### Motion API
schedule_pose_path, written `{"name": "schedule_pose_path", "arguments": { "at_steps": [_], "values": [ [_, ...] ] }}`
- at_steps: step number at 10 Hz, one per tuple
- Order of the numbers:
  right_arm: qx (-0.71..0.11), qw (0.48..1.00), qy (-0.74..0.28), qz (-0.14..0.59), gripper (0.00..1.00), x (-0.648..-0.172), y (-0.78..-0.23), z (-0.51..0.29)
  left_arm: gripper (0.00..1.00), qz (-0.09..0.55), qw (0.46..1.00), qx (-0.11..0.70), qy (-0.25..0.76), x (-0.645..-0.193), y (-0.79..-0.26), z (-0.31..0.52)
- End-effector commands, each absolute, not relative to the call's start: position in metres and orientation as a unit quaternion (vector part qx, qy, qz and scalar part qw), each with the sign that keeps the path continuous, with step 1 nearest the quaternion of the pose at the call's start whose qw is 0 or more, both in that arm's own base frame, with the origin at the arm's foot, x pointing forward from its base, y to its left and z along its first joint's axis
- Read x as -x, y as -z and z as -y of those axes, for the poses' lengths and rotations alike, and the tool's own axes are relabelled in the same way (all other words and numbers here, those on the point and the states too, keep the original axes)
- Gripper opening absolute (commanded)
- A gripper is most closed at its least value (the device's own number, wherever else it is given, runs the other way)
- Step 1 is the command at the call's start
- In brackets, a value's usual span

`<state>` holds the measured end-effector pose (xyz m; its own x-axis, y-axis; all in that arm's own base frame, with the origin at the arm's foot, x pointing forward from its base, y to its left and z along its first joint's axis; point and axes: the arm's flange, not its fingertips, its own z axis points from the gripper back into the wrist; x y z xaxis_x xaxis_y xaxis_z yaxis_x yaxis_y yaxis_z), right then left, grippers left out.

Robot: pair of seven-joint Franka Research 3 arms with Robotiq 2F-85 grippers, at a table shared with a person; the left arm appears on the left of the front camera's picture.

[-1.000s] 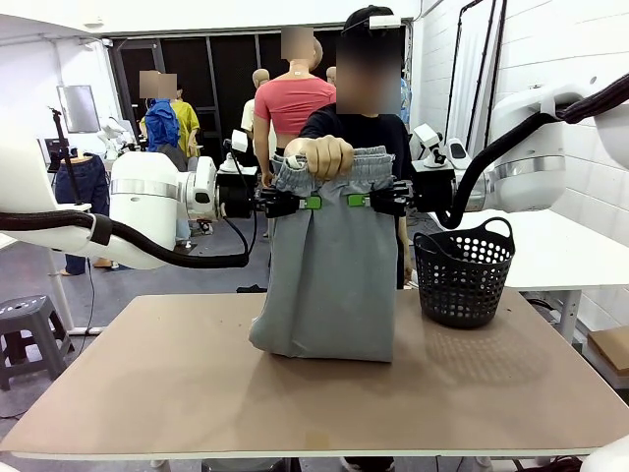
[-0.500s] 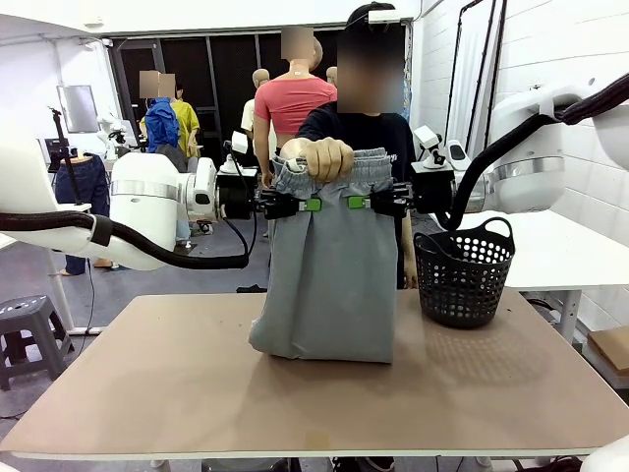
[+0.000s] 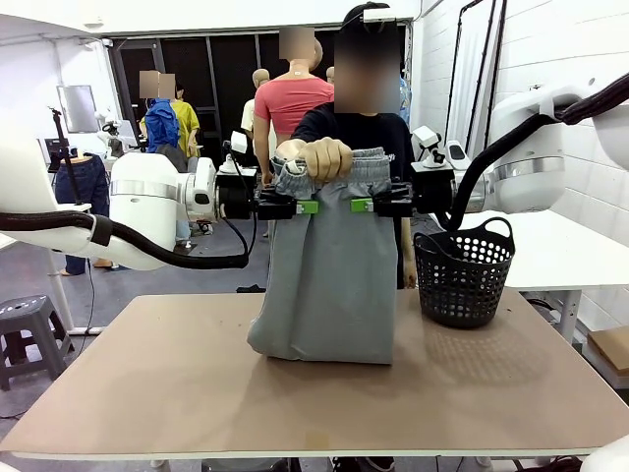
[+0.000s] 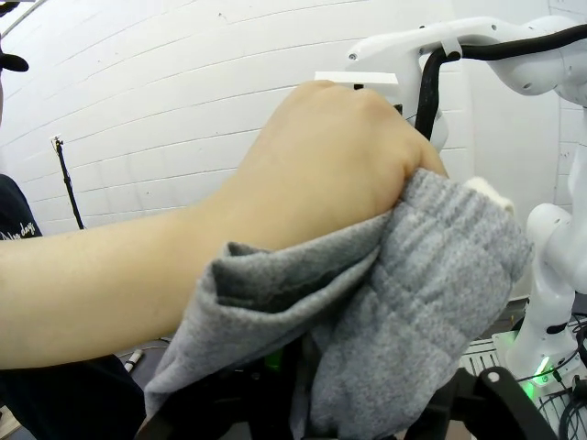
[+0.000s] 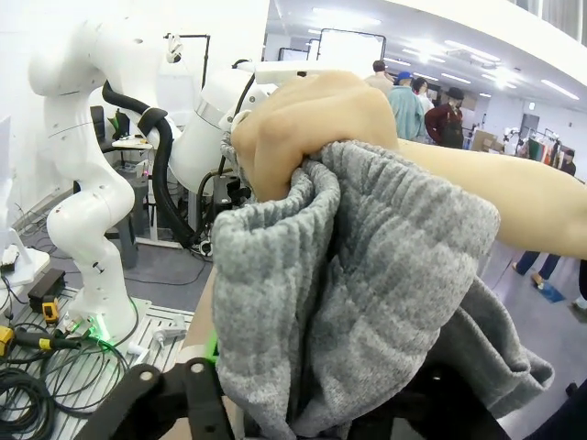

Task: Fold the training pants.
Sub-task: Release the ends of the Training pants and then grab the overlapped ends.

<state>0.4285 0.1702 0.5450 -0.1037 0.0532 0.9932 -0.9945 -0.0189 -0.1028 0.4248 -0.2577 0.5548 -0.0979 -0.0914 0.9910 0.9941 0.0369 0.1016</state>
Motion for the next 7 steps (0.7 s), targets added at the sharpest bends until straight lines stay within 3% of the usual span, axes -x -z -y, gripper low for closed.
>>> {"name": "schedule_pose_path", "arguments": {
  "at_steps": [1, 7],
  "values": [
    [-0.466, 0.489, -0.537, 0.505, 1.0, -0.4283, -0.5486, -0.1685, 1.0, 0.52, 0.51, 0.448, 0.519, -0.425, -0.5587, 0.2558],
    [-0.465, 0.497, -0.53, 0.506, 1.0, -0.4302, -0.5487, -0.1685, 1.0, 0.514, 0.516, 0.451, 0.516, -0.4229, -0.557, 0.2554]
  ]
}}
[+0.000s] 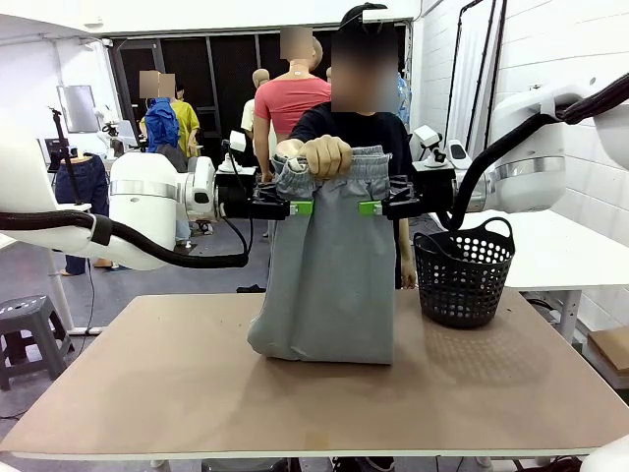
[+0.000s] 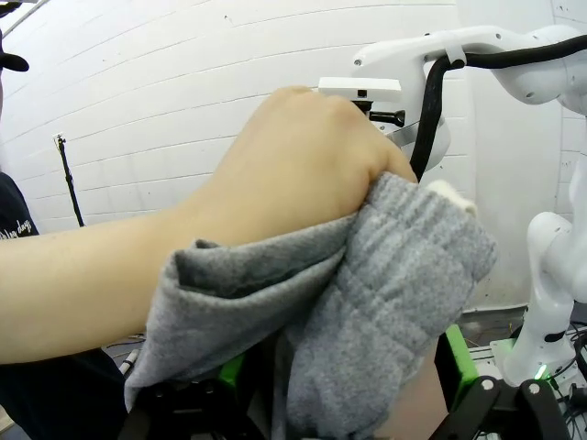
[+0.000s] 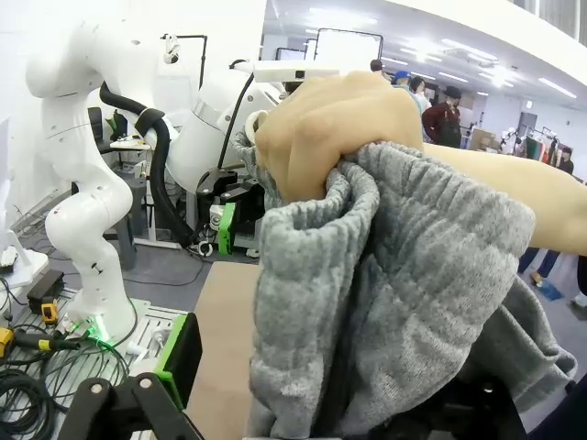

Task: Fold the training pants.
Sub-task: Release the ends of the Training pants and then grab the overlapped ends.

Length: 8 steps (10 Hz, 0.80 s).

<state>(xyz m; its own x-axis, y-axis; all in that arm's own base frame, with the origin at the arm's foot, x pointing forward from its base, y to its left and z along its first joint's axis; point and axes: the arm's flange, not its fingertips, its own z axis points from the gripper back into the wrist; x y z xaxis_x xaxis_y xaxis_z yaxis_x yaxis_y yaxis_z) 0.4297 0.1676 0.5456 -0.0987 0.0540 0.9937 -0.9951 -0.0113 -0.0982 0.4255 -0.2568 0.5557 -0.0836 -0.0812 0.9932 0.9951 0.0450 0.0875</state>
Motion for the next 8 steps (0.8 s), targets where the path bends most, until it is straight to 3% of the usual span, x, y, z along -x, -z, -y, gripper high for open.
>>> {"name": "schedule_pose_path", "arguments": {
  "at_steps": [1, 8],
  "values": [
    [-0.456, 0.499, -0.531, 0.511, 1.0, -0.431, -0.548, -0.169, 1.0, 0.521, 0.521, 0.441, 0.512, -0.421, -0.557, 0.255],
    [-0.446, 0.54, -0.51, 0.5, 1.0, -0.42, -0.543, -0.148, 1.0, 0.525, 0.551, 0.431, 0.485, -0.405, -0.55, 0.236]
  ]
}}
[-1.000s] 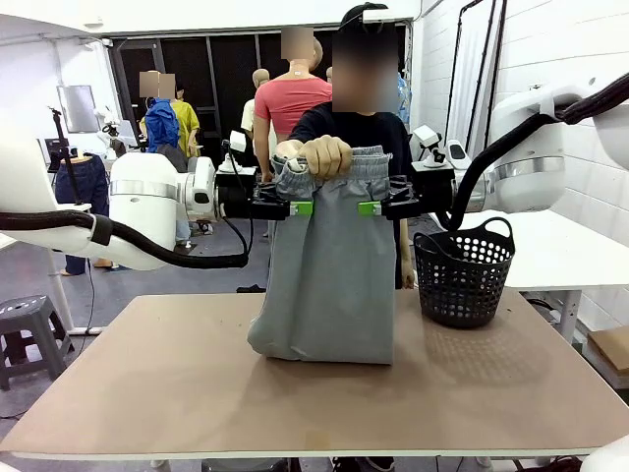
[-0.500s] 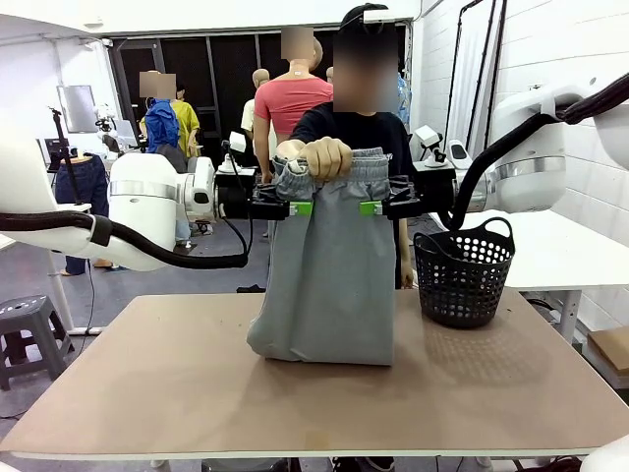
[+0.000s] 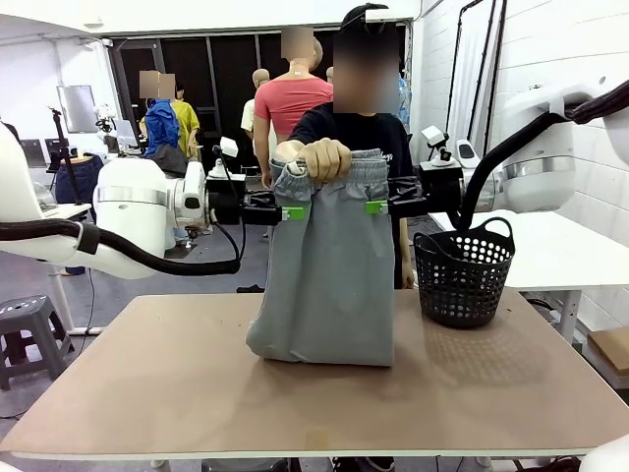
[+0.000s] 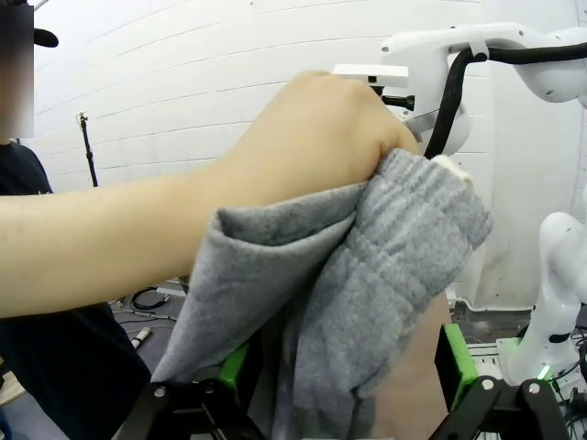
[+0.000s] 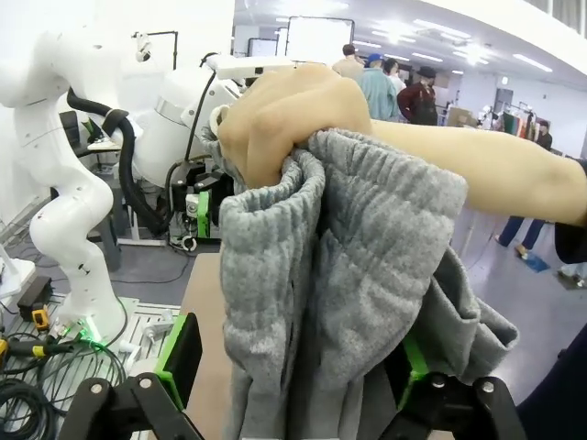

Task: Fold the training pants.
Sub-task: Release the ends of the Training pants and then grab the overlapped ends.

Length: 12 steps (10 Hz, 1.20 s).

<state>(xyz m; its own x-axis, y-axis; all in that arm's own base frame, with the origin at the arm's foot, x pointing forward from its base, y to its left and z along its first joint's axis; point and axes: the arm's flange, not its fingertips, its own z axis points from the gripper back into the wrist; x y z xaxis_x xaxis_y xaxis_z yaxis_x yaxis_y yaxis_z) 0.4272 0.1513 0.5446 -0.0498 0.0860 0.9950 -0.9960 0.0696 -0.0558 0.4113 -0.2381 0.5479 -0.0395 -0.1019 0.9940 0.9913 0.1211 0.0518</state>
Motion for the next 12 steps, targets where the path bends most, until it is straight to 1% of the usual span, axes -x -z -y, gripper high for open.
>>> {"name": "schedule_pose_path", "arguments": {
  "at_steps": [1, 6, 12],
  "values": [
    [-0.446, 0.543, -0.507, 0.499, 1.0, -0.419, -0.54, -0.146, 1.0, 0.528, 0.554, 0.429, 0.481, -0.404, -0.55, 0.233],
    [-0.438, 0.56, -0.494, 0.501, 1.0, -0.41, -0.529, -0.135, 1.0, 0.526, 0.581, 0.414, 0.462, -0.399, -0.538, 0.218],
    [-0.435, 0.571, -0.481, 0.503, 1.0, -0.414, -0.52, -0.135, 1.0, 0.536, 0.588, 0.394, 0.46, -0.406, -0.527, 0.212]
  ]
}}
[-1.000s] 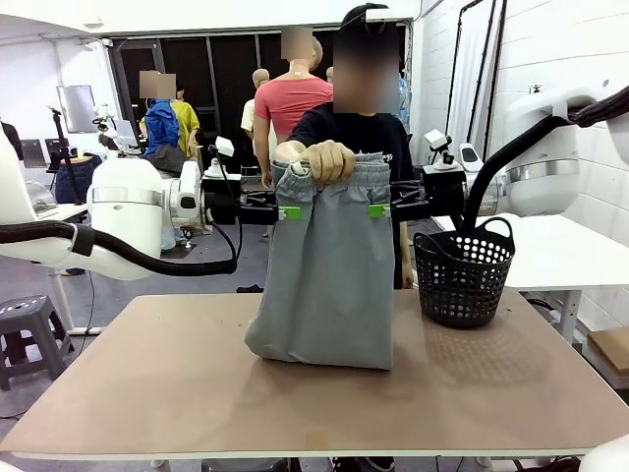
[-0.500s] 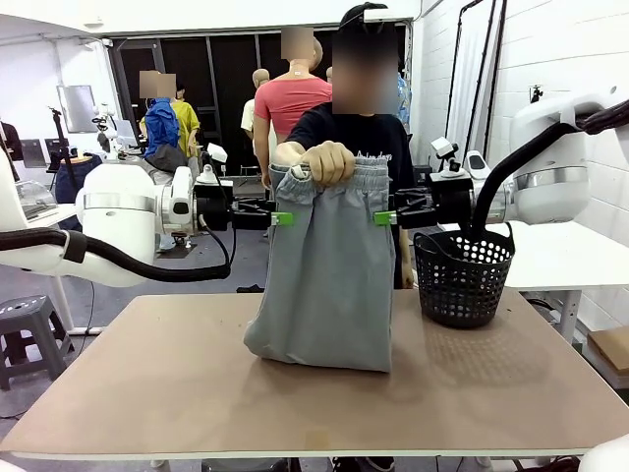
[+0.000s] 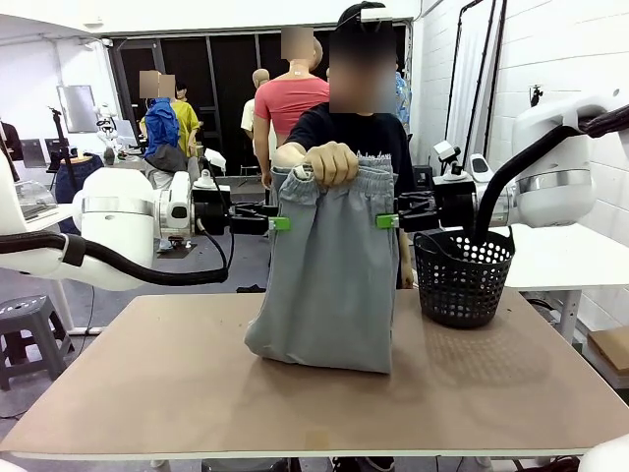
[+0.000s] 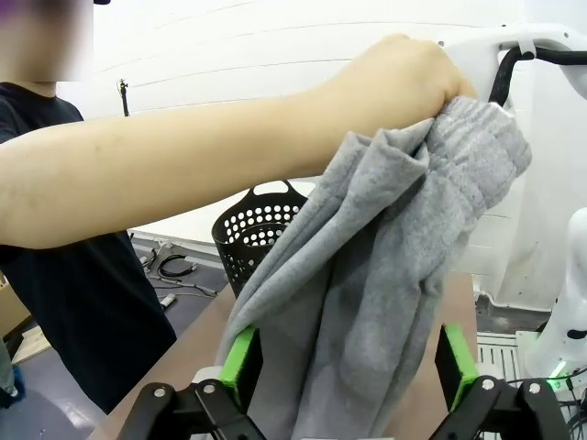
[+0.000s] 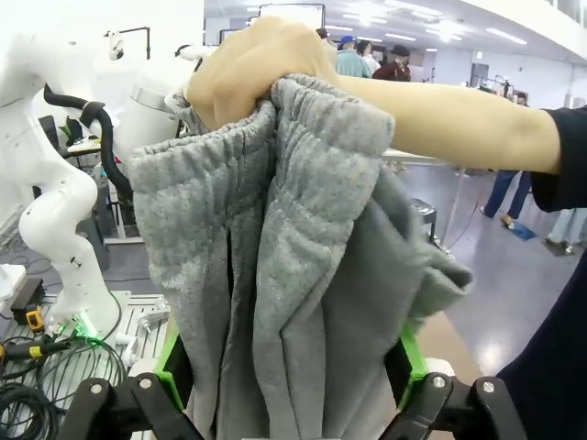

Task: Fold the training pants.
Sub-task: Release the ends of the Training pants and then grab the overlapped ends.

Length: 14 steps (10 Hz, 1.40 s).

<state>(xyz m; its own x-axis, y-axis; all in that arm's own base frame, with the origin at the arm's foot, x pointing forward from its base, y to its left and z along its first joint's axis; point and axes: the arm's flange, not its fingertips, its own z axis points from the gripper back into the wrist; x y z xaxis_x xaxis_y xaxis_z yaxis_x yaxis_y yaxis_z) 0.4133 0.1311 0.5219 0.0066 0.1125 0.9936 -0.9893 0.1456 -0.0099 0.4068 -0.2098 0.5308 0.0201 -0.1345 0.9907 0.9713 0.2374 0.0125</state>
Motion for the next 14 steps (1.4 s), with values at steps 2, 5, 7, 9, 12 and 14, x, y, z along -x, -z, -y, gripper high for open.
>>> {"name": "schedule_pose_path", "arguments": {
  "at_steps": [2, 5, 7, 9, 12, 14],
  "values": [
    [-0.441, 0.567, -0.481, 0.503, 1.0, -0.419, -0.518, -0.139, 1.0, 0.548, 0.584, 0.382, 0.462, -0.408, -0.528, 0.213],
    [-0.464, 0.555, -0.483, 0.493, 1.0, -0.424, -0.517, -0.141, 1.0, 0.558, 0.584, 0.368, 0.461, -0.409, -0.528, 0.211],
    [-0.465, 0.556, -0.484, 0.49, 1.0, -0.426, -0.515, -0.143, 1.0, 0.572, 0.59, 0.35, 0.45, -0.401, -0.529, 0.206],
    [-0.467, 0.553, -0.485, 0.491, 1.0, -0.428, -0.514, -0.144, 1.0, 0.593, 0.589, 0.323, 0.444, -0.395, -0.533, 0.202],
    [-0.471, 0.546, -0.487, 0.493, 1.0, -0.43, -0.514, -0.145, 1.0, 0.6, 0.598, 0.296, 0.441, -0.386, -0.538, 0.198],
    [-0.483, 0.534, -0.492, 0.489, 1.0, -0.432, -0.514, -0.145, 1.0, 0.587, 0.573, 0.334, 0.464, -0.389, -0.536, 0.202]
  ]
}}
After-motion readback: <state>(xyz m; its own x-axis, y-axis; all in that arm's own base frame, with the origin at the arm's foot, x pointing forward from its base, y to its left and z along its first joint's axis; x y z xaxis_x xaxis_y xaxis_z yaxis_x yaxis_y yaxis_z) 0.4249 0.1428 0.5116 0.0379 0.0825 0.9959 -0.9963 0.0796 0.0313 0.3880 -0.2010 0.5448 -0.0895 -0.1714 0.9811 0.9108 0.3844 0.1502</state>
